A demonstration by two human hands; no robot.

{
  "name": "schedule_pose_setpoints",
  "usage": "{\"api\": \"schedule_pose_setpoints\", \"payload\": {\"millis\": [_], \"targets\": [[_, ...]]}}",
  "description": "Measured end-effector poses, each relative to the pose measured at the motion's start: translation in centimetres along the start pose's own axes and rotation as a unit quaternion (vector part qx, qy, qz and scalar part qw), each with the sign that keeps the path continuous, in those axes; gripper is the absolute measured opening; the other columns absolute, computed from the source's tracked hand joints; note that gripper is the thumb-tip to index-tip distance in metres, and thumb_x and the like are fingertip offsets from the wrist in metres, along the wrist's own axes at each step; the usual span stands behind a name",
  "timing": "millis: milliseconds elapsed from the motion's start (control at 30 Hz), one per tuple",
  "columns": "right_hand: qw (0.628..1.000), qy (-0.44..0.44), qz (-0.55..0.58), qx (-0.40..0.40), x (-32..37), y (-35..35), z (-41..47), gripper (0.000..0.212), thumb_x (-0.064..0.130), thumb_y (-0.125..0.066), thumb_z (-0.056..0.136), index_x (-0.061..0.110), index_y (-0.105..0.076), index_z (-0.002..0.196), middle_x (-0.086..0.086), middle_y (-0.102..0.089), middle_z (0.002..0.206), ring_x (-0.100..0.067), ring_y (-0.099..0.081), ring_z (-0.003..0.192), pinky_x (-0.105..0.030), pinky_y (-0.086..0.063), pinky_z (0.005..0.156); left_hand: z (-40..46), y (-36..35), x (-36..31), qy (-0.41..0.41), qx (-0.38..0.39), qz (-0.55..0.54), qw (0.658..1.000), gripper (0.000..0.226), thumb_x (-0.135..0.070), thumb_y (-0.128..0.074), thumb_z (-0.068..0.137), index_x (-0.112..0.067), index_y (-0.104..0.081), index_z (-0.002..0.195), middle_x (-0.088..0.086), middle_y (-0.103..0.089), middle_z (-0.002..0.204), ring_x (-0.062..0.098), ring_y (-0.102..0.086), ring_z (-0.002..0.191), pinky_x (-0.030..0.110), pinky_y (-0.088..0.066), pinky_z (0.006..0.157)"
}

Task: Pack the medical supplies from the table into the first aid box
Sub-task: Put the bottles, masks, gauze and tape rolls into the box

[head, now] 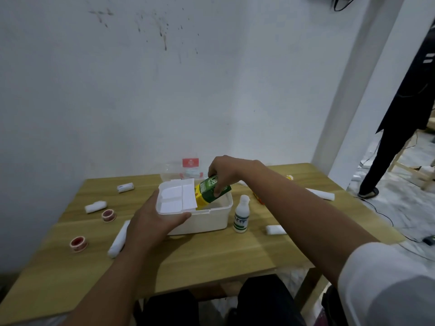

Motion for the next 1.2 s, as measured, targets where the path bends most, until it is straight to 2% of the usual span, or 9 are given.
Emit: {"api": "schedule_pose_setpoints", "payload": {"millis": [133, 233, 400, 567, 667, 833, 967, 1100, 1200], "targets": [[0.999, 0.014, 0.033, -0.011, 0.5, -1.3, 0.2, 0.066, 0.032, -0.093, 0.073, 0.011, -0.071, 0.132, -0.004, -0.070, 0.122, -0.024, -0.064, 0.109, -0.033, -0.057, 0.086, -0.1, 0.0, 0.0, 0.004, -0.001, -0.004, 1.000, 0.089, -0.064, -0.085, 0.066, -0.045, -0.045, 0.143, -0.019, -0.059, 0.133, 0.003, -0.047, 0.110, 0.026, -0.043, 0.074], [0.999, 0.015, 0.049, -0.003, 0.7, -2.1, 0.5, 0.062, 0.028, -0.090, 0.075, 0.011, -0.070, 0.132, -0.004, -0.069, 0.120, -0.024, -0.064, 0.106, -0.030, -0.052, 0.079, -0.1, 0.0, -0.2, -0.003, -0.004, 0.000, 1.000, 0.088, -0.064, -0.085, 0.067, -0.046, -0.044, 0.143, -0.020, -0.059, 0.131, 0.001, -0.046, 0.109, 0.023, -0.041, 0.071], [0.997, 0.021, 0.070, 0.005, 0.8, -3.1, 0.8, 0.052, 0.021, -0.087, 0.076, 0.013, -0.073, 0.125, 0.001, -0.067, 0.102, -0.021, -0.063, 0.094, -0.027, -0.046, 0.068, 0.0, -0.1, 0.1, -0.005, 0.001, 0.012, 1.000, 0.091, -0.067, -0.084, 0.066, -0.043, -0.043, 0.144, -0.014, -0.060, 0.139, 0.002, -0.045, 0.111, 0.023, -0.040, 0.071], [0.996, 0.028, 0.080, -0.009, 0.9, -3.8, 1.0, 0.050, 0.025, -0.091, 0.072, 0.013, -0.076, 0.118, 0.001, -0.072, 0.103, -0.019, -0.064, 0.093, -0.028, -0.048, 0.072, 0.1, -0.1, 0.1, -0.010, -0.001, 0.013, 1.000, 0.092, -0.065, -0.085, 0.067, -0.042, -0.044, 0.146, -0.013, -0.059, 0.140, 0.002, -0.044, 0.112, 0.019, -0.038, 0.070], [0.997, 0.040, 0.068, -0.014, 1.2, -4.4, 1.1, 0.044, 0.025, -0.092, 0.073, 0.012, -0.077, 0.112, 0.004, -0.068, 0.094, -0.018, -0.060, 0.087, -0.027, -0.043, 0.066, 0.2, -0.2, 0.2, -0.011, 0.000, 0.022, 1.000, 0.095, -0.066, -0.084, 0.067, -0.039, -0.043, 0.148, -0.010, -0.059, 0.143, 0.006, -0.048, 0.116, 0.024, -0.040, 0.074], [0.998, 0.048, 0.042, -0.009, 1.7, -5.6, 1.5, 0.040, 0.026, -0.088, 0.075, 0.013, -0.079, 0.111, -0.004, -0.076, 0.100, -0.023, -0.067, 0.090, -0.038, -0.057, 0.081, 0.3, -0.3, 0.4, -0.006, -0.004, 0.019, 1.000, 0.094, -0.069, -0.083, 0.066, -0.042, -0.043, 0.146, -0.011, -0.060, 0.141, 0.012, -0.054, 0.121, 0.030, -0.044, 0.080], [0.998, 0.062, 0.016, -0.026, 2.1, -6.4, 1.7, 0.029, 0.029, -0.083, 0.079, 0.016, -0.080, 0.106, -0.001, -0.076, 0.093, -0.019, -0.064, 0.082, -0.034, -0.053, 0.075, 0.3, -0.4, 0.5, -0.001, -0.007, 0.019, 1.000, 0.096, -0.069, -0.083, 0.065, -0.041, -0.043, 0.148, -0.009, -0.060, 0.143, 0.017, -0.055, 0.126, 0.032, -0.047, 0.084], [0.997, 0.065, 0.005, -0.037, 2.2, -6.6, 1.8, 0.033, 0.030, -0.081, 0.082, 0.016, -0.079, 0.113, -0.003, -0.076, 0.102, -0.021, -0.065, 0.090, -0.031, -0.047, 0.073, 0.4, -0.5, 0.5, 0.001, -0.008, 0.021, 1.000, 0.097, -0.067, -0.084, 0.066, -0.039, -0.042, 0.149, -0.007, -0.059, 0.144, 0.020, -0.055, 0.128, 0.035, -0.048, 0.086], [0.996, 0.065, 0.031, -0.047, 1.7, -6.1, 1.6, 0.053, 0.035, -0.087, 0.080, 0.012, -0.073, 0.126, -0.005, -0.074, 0.118, -0.024, -0.067, 0.107, -0.033, -0.053, 0.086, 0.5, -0.5, 0.4, -0.001, -0.008, 0.033, 0.999, 0.097, -0.066, -0.084, 0.067, -0.038, -0.042, 0.150, -0.006, -0.059, 0.145, 0.020, -0.055, 0.128, 0.033, -0.047, 0.085]]}}
Point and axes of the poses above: each hand's wrist, its own z-axis towards the middle knuckle, its own y-axis out of the back of the hand, x = y × z, the point moved 2 cm from there along z, towards the middle knuckle
